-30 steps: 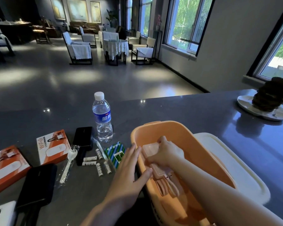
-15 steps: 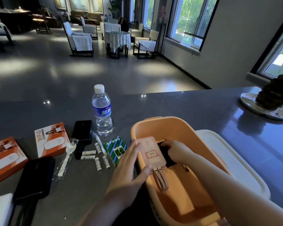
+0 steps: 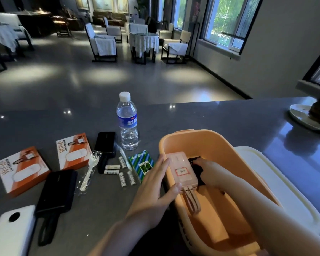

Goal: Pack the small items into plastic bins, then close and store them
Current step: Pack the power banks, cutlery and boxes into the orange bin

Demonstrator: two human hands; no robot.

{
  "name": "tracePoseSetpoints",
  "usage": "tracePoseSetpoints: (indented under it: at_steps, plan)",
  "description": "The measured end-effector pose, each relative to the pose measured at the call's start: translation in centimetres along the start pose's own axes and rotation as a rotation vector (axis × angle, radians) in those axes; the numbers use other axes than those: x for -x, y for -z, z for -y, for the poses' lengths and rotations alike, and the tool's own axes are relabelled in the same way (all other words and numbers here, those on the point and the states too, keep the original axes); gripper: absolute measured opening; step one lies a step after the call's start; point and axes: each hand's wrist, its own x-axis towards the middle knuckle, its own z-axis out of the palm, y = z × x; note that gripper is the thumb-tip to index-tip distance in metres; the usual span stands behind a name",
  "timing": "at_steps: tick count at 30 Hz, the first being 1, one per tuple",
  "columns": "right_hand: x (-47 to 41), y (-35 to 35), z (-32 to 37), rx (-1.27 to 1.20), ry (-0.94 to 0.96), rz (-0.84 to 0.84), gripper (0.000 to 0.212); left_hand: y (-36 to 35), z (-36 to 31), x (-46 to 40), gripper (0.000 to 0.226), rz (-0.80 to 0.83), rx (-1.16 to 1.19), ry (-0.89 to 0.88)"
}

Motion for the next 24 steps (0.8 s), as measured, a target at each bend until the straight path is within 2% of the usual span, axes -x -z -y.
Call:
tracePoseSetpoints:
  at_steps: [3,7,9,12,15,19,24]
  plan:
    - [1.6,1.0,1.8,-0.161,0.048,-0.291,0.039,1.4,1.2,0.5,0.058,-0.09,0.006,0.057]
    - [5.3,-0.5,7.1,-0.411,0.345,-0.572,0.029,4.4,4.5,2.1,0.037,-0.338,-0.075,0.177]
    - [6.6,-2.3,10.3,-0.442,0.504,-0.564,0.03,5.9,6.1,2.8,0.036,-0.364,-0.144,0.254]
    - [6.8,-5.8,14.7,-0.479,0.616,-0.365,0.035,7.6,7.8,3.5,0.038,-0.345,-0.236,0.26]
    - [4.6,-9.4,16.5,-0.466,0.532,-0.295,0.042,8.6,9.0,3.7,0.04,-0.318,-0.315,0.234]
    - [0.9,-11.9,16.5,-0.379,0.298,-0.392,0.051,8.8,10.1,3.4,0.049,-0.26,-0.425,0.226]
    - [-1.6,-13.6,15.7,-0.191,0.196,-0.424,0.048,8.3,11.0,1.6,0.059,-0.129,-0.51,0.177]
